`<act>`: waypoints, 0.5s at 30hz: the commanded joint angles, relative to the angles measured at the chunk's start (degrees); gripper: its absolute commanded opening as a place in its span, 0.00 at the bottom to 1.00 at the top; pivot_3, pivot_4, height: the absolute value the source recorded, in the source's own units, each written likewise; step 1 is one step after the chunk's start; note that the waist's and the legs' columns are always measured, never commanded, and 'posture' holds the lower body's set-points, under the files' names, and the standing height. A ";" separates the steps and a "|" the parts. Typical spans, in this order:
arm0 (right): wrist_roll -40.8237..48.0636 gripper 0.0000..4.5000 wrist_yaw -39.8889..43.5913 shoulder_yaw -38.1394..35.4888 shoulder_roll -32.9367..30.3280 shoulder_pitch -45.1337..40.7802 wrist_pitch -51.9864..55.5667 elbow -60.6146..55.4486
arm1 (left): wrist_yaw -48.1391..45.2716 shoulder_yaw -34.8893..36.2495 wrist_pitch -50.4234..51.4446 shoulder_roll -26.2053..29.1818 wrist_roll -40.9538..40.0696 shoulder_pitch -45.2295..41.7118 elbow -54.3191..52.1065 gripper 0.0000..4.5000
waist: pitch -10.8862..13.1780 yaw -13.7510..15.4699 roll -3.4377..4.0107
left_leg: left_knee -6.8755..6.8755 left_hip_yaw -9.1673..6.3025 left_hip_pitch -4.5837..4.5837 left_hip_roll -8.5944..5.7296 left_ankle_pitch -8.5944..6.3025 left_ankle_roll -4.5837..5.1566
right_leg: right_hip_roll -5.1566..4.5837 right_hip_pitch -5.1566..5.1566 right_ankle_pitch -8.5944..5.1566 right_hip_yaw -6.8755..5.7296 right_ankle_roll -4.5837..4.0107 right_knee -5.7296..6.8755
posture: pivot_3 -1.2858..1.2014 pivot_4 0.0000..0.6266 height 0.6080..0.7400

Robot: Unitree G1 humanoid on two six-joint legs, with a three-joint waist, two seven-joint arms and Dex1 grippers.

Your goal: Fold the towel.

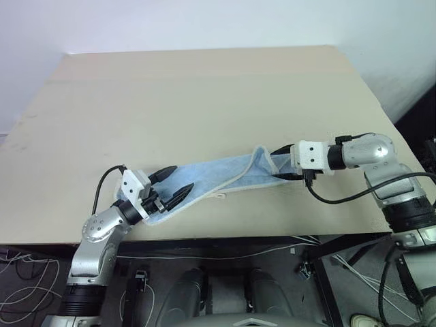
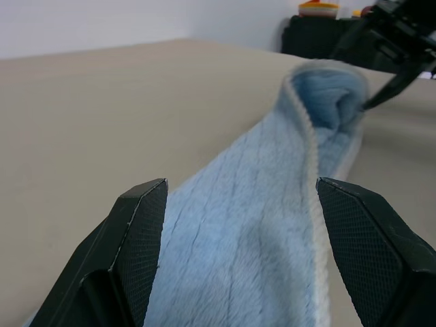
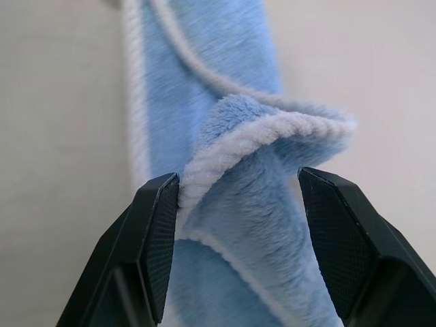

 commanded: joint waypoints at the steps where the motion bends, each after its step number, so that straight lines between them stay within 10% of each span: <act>1: 2.33 0.65 -1.90 -3.16 -0.42 2.47 0.81 -3.75 | -1.25 1.66 -2.74 0.57 -0.09 -0.33 1.13 0.81 | 0.00 -0.01 0.00 | 0.02 0.00 0.00 0.00 0.00 0.00 | 0.00 0.00 0.00 0.01 0.00 0.02 | 0.52 0.24 1.00; 15: -0.55 0.53 -18.23 -5.31 6.94 5.61 5.32 -6.33 | -4.64 1.35 -5.31 0.96 0.27 -2.01 5.42 0.81 | -0.01 -0.01 0.00 | 0.13 -0.02 0.02 0.00 0.00 0.00 | 0.00 0.04 0.00 0.01 -0.01 0.06 | 0.52 0.24 1.00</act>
